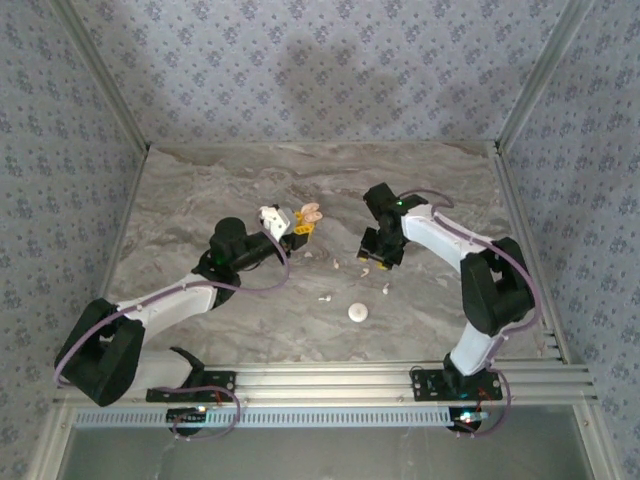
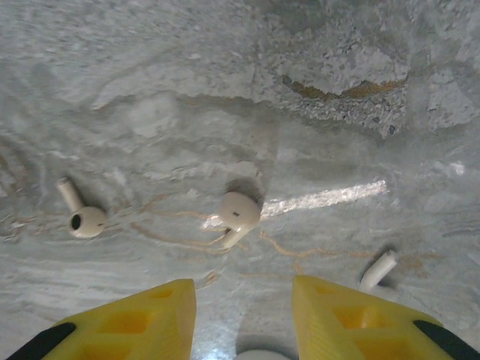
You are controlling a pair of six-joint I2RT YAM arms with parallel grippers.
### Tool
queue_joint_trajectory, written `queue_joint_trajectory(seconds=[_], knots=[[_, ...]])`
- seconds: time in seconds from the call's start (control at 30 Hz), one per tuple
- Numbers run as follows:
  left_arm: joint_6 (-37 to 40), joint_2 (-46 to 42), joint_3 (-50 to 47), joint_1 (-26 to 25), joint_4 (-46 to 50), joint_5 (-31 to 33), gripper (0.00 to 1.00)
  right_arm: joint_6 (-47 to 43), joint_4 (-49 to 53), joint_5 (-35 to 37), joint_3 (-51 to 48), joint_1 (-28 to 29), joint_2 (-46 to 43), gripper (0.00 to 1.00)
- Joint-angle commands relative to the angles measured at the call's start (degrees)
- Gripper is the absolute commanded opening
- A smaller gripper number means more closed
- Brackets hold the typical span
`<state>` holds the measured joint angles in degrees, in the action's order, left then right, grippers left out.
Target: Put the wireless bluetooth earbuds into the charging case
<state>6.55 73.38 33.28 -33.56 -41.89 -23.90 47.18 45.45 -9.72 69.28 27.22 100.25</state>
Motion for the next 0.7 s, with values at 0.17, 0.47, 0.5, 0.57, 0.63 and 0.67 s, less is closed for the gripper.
queue_joint_trajectory(seconds=[0.17,0.47,0.5,0.57,0.63,0.67], knots=[[-0.99,0.16,0.39,0.51,-1.01,-0.02,0.11,0.64,-4.92,-2.62,-0.46,-0.44,5.31,0.37],[-0.9,-0.02,0.32,0.71,-0.47,0.08,0.11,-0.91,-8.67,-3.29,-0.46,-0.55,6.98,0.35],[-0.92,0.0,0.28,0.8,-0.47,0.16,0.11,-1.29,-9.53,-3.37,-0.46,-0.55,6.98,0.34],[-1.01,-0.04,0.25,0.8,-0.47,0.17,0.11,-1.85,-10.75,-3.12,-0.46,-0.5,6.73,0.34],[-1.02,-0.02,0.3,0.79,-0.39,0.17,0.11,-2.43,-10.8,-2.74,-0.46,-0.43,6.21,0.34],[-1.08,0.0,0.26,0.82,-0.39,0.15,0.11,-2.65,-10.72,-2.39,-0.31,-0.46,6.01,0.35]])
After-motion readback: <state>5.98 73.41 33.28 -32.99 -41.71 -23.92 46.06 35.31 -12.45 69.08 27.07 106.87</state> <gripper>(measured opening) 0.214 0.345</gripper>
